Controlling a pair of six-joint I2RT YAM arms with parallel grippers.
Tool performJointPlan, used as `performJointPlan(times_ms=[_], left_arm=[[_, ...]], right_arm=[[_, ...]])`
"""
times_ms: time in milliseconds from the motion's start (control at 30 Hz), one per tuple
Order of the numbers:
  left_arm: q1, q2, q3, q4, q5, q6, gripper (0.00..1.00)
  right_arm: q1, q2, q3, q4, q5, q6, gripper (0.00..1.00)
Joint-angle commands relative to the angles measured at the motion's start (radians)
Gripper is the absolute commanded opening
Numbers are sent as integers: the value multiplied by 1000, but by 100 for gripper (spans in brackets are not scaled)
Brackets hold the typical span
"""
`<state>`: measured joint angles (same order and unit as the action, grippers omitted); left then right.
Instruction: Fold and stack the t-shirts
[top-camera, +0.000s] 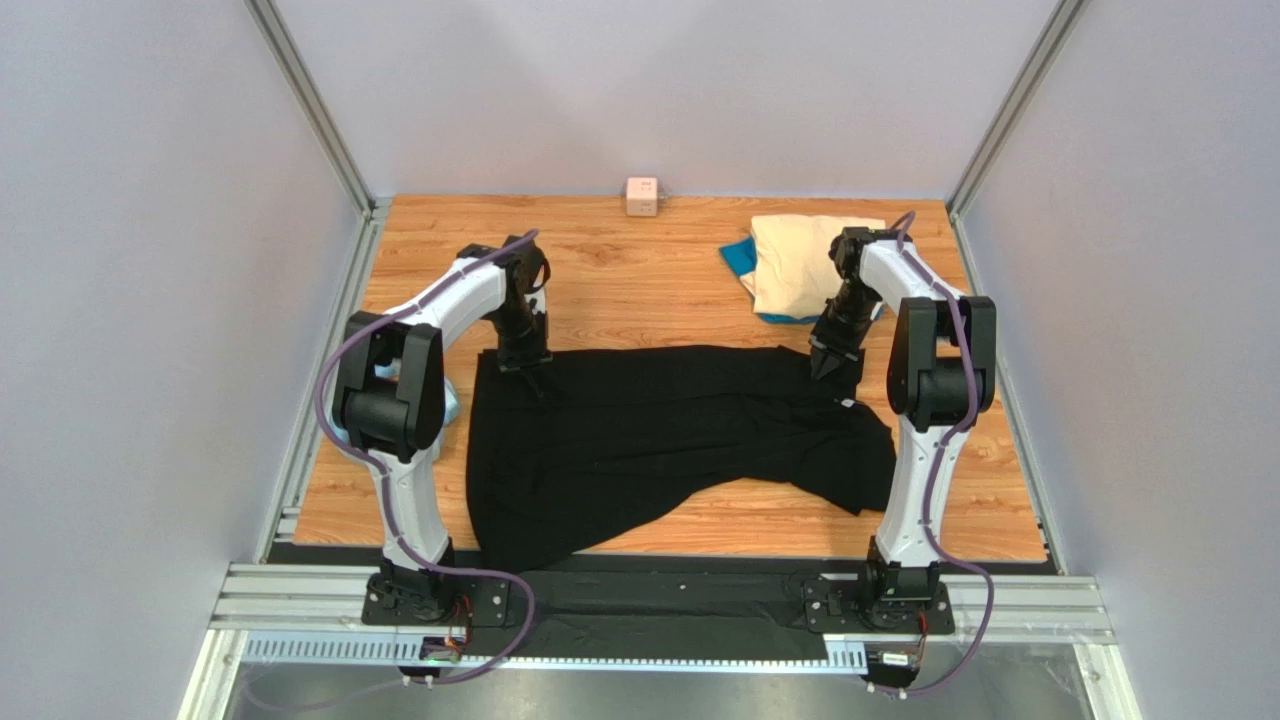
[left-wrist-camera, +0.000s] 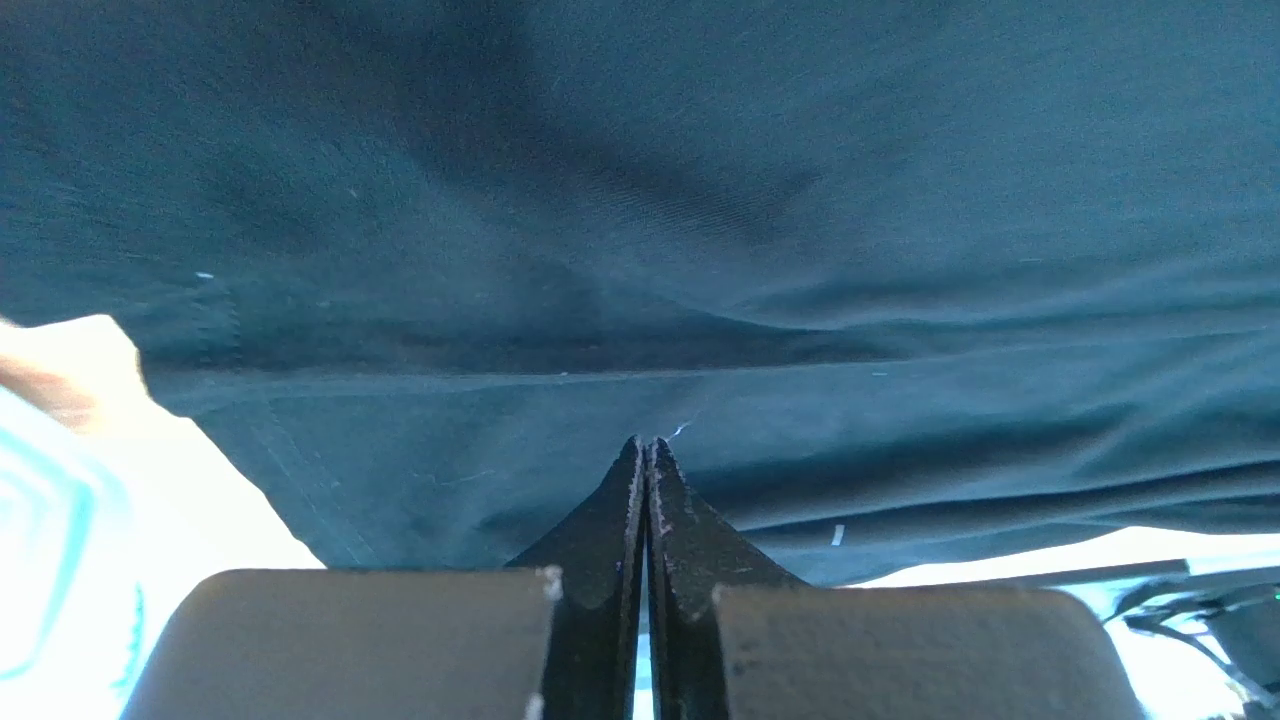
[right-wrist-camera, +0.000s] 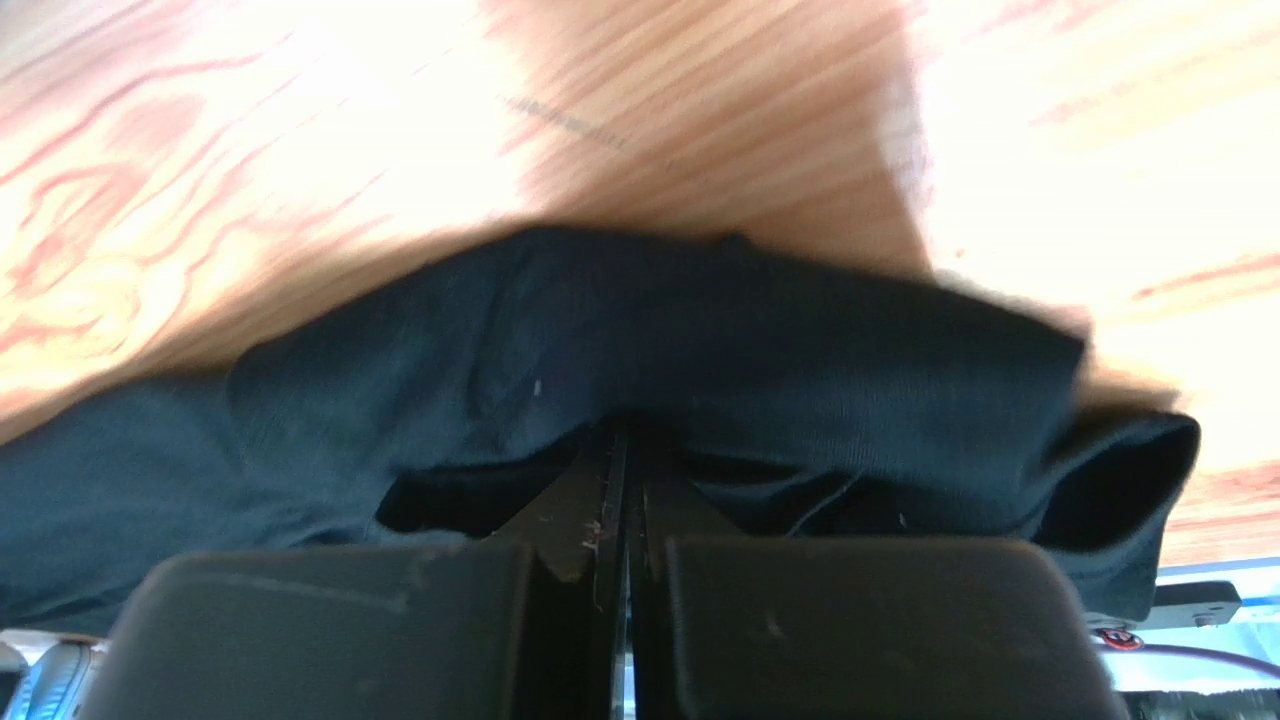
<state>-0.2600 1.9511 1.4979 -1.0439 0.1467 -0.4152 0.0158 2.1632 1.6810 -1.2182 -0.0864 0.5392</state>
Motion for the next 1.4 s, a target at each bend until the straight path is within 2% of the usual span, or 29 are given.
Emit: performJointPlan(times_ms=[0,233,600,767,1067,1200,1367], left_arm=[[1,31,-19,24,-6,-20,2],[1,245,183,-47,-44,-79,0],[1,454,550,-179,-64,-123,0],[2,532,662,-223,-85,-123,0],[4,465,593,-190,-82,-111,0],[4,349,497,-122,-61,-109,9],[-1,235,392,-97,-65,-90,11]], right_arm=[[-4,-65,35,0,4,-15,0],[-4,-13,97,-1,-53,11,0],[-7,107,175,3,-36,85,0],[-7,153,235,14,-19,127,0],[-45,167,356,32,-45,96,2],[-47,115,341,89,-71,50,10],[-50,58,381,75,-121,-13,12]])
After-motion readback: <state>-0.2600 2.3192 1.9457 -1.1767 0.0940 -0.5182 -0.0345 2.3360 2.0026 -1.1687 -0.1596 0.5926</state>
